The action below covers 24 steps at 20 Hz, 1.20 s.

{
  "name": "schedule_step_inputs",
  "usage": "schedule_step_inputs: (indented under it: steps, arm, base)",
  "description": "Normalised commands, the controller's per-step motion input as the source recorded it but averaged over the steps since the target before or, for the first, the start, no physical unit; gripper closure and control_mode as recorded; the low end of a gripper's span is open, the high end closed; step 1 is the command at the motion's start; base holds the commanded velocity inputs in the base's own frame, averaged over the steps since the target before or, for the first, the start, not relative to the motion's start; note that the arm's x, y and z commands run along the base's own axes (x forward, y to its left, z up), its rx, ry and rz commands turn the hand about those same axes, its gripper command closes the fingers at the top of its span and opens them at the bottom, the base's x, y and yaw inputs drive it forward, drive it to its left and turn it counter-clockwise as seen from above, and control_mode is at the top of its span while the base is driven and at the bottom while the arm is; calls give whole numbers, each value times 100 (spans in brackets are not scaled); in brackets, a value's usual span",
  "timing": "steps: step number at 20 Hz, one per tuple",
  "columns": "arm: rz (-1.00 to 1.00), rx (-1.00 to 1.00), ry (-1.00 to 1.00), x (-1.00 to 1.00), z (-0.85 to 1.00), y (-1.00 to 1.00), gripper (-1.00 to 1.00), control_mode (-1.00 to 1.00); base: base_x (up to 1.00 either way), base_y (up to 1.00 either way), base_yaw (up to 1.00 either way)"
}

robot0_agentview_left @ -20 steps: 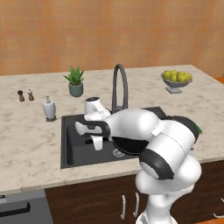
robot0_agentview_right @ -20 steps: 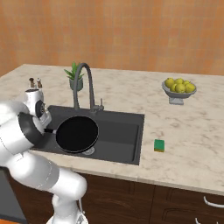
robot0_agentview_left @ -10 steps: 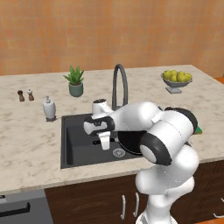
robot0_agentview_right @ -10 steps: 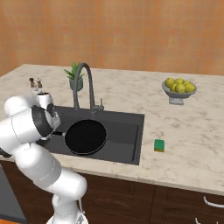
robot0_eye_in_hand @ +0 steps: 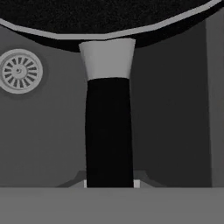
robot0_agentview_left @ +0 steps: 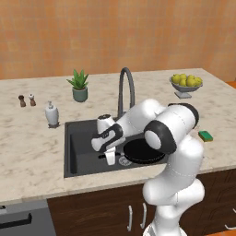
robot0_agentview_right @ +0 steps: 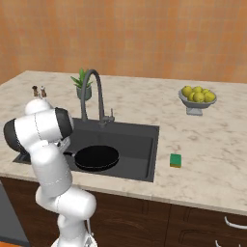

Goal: Pick the pan and sponge and place them into the sink. Then turn on the water.

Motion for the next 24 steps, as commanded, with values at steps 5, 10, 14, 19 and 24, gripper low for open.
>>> schedule_step_inputs:
  steps: [5,10,14,19,24]
  arm:
    - [0,0,-11,46,-9,0,100,-100]
    - [0,0,-23,55,0,0,100,-100]
    - [-1,0,-3,46,-13,0,100,-100]
    - [-5,0,-4,8,-53,20,100,-100]
    - [-9,-2,-2,0,-69,33,100,-100]
  base:
    - [0,0,0]
    - [0,0,0]
    - [0,0,0]
    - [0,0,0]
    - [0,0,0]
